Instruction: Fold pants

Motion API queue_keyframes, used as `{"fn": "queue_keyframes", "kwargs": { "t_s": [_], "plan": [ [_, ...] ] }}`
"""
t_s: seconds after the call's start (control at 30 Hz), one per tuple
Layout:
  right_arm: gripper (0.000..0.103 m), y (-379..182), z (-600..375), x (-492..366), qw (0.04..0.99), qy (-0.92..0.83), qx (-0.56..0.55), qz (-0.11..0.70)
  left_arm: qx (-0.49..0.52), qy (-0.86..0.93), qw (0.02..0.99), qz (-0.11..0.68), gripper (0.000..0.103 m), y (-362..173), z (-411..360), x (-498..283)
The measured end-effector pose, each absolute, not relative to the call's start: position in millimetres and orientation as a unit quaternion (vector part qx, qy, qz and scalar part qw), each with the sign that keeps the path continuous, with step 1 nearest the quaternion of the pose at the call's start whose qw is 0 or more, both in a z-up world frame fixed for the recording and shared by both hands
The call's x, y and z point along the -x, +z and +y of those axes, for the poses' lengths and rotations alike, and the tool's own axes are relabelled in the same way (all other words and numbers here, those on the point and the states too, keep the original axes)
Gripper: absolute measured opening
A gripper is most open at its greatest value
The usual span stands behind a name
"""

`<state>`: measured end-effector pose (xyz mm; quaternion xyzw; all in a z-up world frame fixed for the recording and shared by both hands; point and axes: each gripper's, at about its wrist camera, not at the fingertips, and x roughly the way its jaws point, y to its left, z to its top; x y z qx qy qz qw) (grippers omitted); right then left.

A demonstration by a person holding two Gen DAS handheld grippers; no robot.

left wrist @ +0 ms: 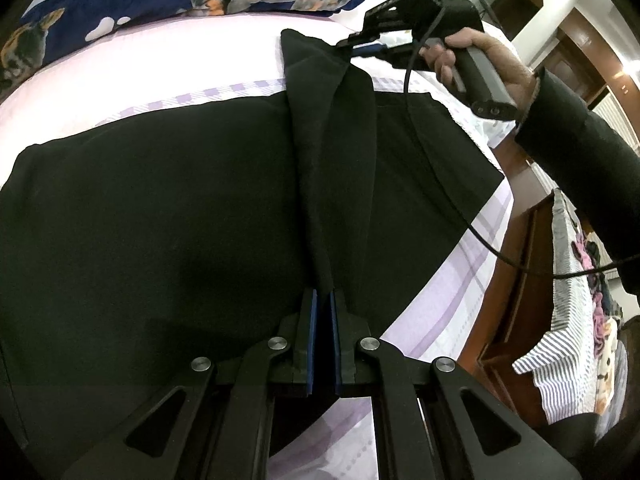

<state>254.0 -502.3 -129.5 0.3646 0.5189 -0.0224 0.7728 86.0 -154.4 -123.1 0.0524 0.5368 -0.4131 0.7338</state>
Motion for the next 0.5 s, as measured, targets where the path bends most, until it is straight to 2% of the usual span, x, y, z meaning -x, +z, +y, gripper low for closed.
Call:
{"fn": "queue_keyframes", "kwargs": {
  "t_s": [0.13,0.2,0.23,0.5],
  "plan": [
    [0.013,-136.6,-502.4,-248.9,0.776,-0.027,-0.369,0.511,-0.053,-0.412,0.734,0.537,0.007,-122.8,-155.1,-85.6],
    [0.005,-132.4,-500.1,-250.1,0.785,-0.025,-0.353,0.508,-0.052,-0.412,0.734,0.538,0.007,-122.7,-155.6,-85.8],
    [0.005,-129.4,-499.5,-249.5,0.789,-0.025,-0.349,0.505,-0.054,-0.411,0.735,0.537,0.007,-122.5,-156.2,-85.2],
    [0.004,-47.9,-522.9,-184.3,0.834,-0.045,-0.357,0.419,-0.072,-0.405,0.742,0.53,0.007,-119.8,-162.1,-80.8]
  ]
}}
